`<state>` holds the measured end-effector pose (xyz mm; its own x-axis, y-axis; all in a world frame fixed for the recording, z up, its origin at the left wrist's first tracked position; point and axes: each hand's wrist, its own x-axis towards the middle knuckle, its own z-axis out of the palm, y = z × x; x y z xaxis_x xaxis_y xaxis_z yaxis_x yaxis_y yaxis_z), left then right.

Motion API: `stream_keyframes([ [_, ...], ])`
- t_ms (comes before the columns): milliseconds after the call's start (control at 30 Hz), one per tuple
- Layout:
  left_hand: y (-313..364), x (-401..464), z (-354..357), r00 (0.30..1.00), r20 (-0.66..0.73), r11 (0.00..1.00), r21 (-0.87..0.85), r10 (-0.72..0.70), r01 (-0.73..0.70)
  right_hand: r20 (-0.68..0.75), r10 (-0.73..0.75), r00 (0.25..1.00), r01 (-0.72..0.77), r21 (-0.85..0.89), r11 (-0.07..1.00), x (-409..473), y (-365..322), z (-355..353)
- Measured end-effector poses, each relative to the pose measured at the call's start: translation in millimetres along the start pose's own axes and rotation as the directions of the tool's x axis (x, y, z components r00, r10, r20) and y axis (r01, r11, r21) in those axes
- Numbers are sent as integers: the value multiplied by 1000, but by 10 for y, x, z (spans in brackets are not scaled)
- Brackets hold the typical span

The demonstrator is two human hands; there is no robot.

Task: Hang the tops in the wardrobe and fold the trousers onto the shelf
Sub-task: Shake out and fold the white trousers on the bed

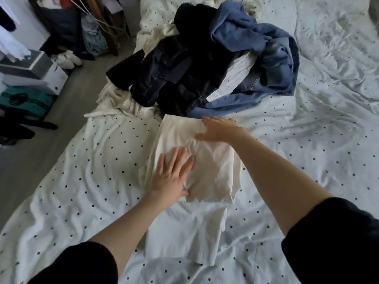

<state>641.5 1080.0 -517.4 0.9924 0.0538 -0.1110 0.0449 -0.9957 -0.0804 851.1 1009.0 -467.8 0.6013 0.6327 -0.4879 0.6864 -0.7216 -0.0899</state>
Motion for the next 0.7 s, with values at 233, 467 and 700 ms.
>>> stream_keyframes([
  [233,17,-303,-132,1000,-11,993,-117,26,-27,-93,16,996,-26,-102,994,-72,-241,-167],
  [467,-221,-367,-674,961,-236,961,-264,-143,78,-462,-92,882,-38,-264,964,-649,-489,-172],
  [700,-462,-266,-1008,989,-140,994,-97,-53,39,-726,-207,656,-49,-314,948,-1596,-717,369],
])
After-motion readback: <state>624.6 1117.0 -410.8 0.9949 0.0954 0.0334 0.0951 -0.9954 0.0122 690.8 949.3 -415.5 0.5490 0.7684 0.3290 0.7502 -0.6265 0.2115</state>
